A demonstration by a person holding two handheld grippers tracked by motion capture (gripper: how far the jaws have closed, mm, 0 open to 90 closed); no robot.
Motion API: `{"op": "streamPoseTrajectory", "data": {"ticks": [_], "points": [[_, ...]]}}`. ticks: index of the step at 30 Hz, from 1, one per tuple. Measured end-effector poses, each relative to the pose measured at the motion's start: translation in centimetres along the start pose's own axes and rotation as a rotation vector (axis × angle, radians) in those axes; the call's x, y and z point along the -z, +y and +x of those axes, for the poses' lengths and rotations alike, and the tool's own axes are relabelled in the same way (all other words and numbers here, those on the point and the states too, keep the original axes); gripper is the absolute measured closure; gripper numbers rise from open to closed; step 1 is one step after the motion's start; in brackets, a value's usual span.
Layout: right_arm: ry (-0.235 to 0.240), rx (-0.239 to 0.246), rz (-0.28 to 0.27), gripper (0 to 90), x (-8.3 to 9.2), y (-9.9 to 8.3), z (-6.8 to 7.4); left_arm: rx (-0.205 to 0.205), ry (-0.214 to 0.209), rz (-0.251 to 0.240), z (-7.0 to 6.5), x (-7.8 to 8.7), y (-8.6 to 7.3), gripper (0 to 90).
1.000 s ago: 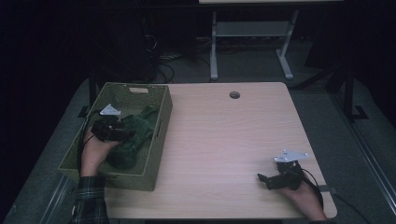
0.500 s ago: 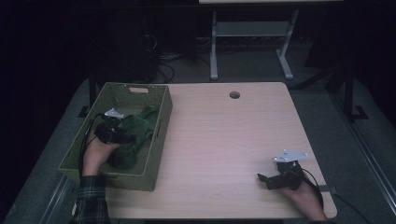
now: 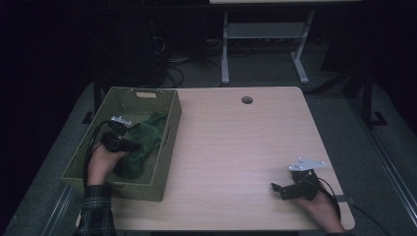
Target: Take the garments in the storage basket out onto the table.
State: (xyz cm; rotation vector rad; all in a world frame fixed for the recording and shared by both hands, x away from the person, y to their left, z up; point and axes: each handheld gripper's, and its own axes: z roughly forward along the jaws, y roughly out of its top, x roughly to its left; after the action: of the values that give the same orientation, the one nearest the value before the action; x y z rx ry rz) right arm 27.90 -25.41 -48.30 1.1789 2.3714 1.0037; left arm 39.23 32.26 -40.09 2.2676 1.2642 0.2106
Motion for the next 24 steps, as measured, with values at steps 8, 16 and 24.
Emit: {"op": "streamPoseTrajectory", "data": {"ticks": [8, 16, 24], "points": [[0.0, 0.0, 0.0, 2.1, 0.0, 0.0, 0.0, 0.016, -0.019, -0.054, -0.1, 1.1, 0.1, 81.5], [0.0, 0.0, 0.0, 2.1, 0.0, 0.0, 0.0, 0.012, -0.071, -0.175, -0.3, 3.3, 0.1, 81.6], [0.0, -0.001, 0.0, 2.1, 0.0, 0.0, 0.0, 0.009, -0.102, -0.288, -1.3, 5.8, 0.3, 82.0]]}}
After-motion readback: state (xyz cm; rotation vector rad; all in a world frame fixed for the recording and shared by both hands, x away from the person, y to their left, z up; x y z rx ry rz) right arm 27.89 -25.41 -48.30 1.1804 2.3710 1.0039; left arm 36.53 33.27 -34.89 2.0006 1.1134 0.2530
